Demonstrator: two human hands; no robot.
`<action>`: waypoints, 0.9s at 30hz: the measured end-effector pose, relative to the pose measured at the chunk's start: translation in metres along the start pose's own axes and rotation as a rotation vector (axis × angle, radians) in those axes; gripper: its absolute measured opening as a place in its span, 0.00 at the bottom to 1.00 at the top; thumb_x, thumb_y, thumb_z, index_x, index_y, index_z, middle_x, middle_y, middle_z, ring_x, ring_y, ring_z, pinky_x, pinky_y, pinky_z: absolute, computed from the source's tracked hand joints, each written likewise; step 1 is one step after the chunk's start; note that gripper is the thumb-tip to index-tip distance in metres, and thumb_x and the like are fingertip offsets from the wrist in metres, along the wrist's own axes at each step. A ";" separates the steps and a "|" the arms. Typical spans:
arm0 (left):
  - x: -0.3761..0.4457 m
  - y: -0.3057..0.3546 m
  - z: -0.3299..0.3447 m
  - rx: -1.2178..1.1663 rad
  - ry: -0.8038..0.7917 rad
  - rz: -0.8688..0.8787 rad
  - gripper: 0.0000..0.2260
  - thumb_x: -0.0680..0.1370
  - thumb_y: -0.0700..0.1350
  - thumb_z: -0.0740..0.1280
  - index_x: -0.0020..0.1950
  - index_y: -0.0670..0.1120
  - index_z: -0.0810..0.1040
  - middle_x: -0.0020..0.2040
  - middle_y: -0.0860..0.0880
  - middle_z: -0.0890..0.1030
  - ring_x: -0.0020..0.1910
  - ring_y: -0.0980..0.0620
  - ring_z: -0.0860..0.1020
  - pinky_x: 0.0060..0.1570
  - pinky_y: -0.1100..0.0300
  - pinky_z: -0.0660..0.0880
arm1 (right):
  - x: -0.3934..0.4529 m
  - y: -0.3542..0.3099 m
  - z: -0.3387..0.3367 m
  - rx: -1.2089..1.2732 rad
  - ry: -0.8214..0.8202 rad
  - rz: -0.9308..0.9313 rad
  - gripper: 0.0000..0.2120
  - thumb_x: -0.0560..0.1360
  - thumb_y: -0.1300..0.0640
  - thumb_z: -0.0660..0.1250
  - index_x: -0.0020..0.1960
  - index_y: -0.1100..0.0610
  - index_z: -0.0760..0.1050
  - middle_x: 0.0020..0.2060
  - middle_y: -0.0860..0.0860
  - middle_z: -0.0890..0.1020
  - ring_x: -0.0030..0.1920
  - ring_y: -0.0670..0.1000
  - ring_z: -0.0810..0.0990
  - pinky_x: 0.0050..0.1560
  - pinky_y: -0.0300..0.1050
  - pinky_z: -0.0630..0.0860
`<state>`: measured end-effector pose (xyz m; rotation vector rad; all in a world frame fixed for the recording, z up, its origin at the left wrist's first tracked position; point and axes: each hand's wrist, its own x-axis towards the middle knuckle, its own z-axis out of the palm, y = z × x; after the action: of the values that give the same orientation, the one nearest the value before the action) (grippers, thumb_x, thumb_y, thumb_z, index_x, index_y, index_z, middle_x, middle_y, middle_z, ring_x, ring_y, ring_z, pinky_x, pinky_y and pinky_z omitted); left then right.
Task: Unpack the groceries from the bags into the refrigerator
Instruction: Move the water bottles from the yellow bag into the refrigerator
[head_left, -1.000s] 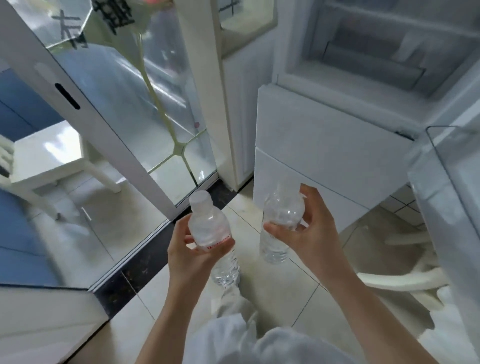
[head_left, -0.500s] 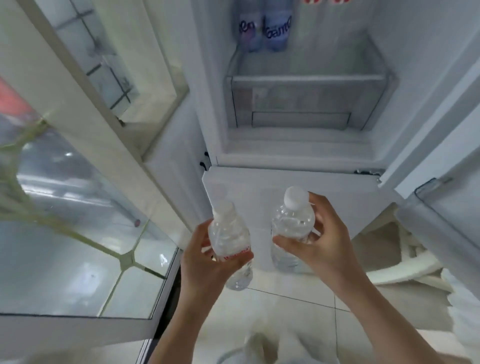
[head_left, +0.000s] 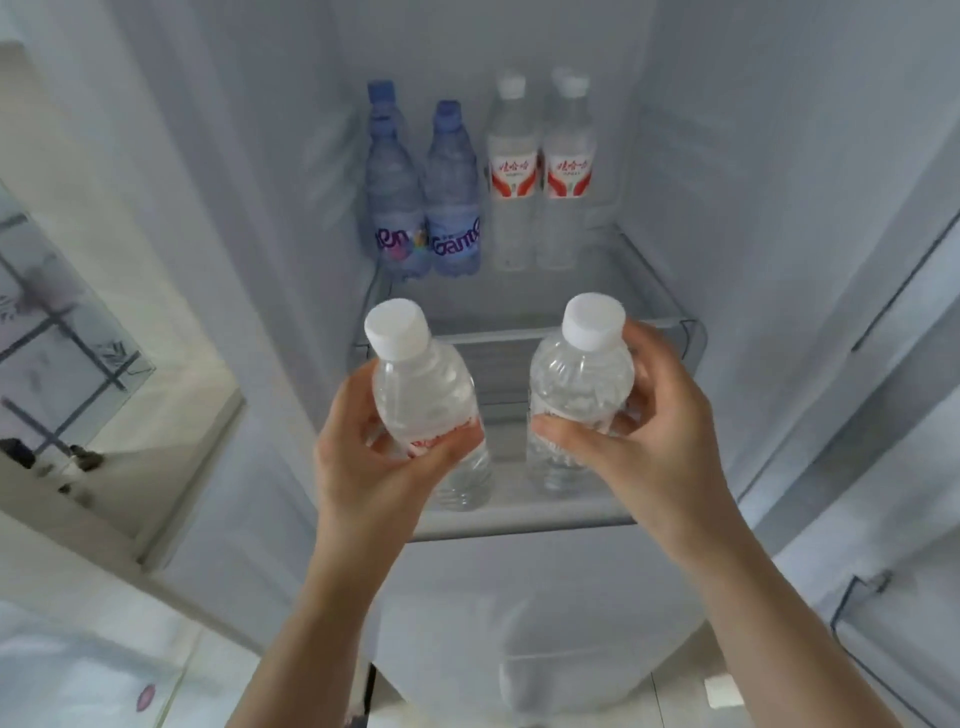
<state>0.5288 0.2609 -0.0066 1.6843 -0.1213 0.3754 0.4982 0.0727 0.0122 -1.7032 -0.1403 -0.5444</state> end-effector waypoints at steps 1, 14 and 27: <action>0.015 0.004 0.006 -0.004 0.010 0.029 0.28 0.60 0.36 0.81 0.55 0.52 0.77 0.47 0.54 0.83 0.44 0.60 0.81 0.42 0.69 0.76 | 0.016 0.000 -0.001 -0.003 0.010 -0.032 0.35 0.62 0.61 0.80 0.62 0.40 0.70 0.58 0.43 0.79 0.59 0.48 0.78 0.55 0.39 0.76; 0.170 0.024 0.062 -0.096 0.112 0.140 0.33 0.65 0.36 0.79 0.67 0.48 0.72 0.58 0.53 0.81 0.54 0.61 0.80 0.46 0.72 0.76 | 0.167 0.019 0.024 0.045 0.098 -0.137 0.35 0.64 0.62 0.79 0.65 0.47 0.68 0.56 0.39 0.77 0.58 0.41 0.77 0.56 0.37 0.76; 0.214 -0.009 0.068 -0.118 0.017 0.055 0.34 0.67 0.37 0.78 0.70 0.52 0.72 0.56 0.58 0.80 0.49 0.70 0.78 0.41 0.77 0.73 | 0.216 0.063 0.055 -0.016 0.057 -0.079 0.37 0.65 0.59 0.79 0.68 0.45 0.66 0.61 0.42 0.76 0.61 0.42 0.76 0.60 0.44 0.76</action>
<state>0.7448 0.2249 0.0447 1.5630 -0.1743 0.4158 0.7280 0.0674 0.0426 -1.7015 -0.1635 -0.6539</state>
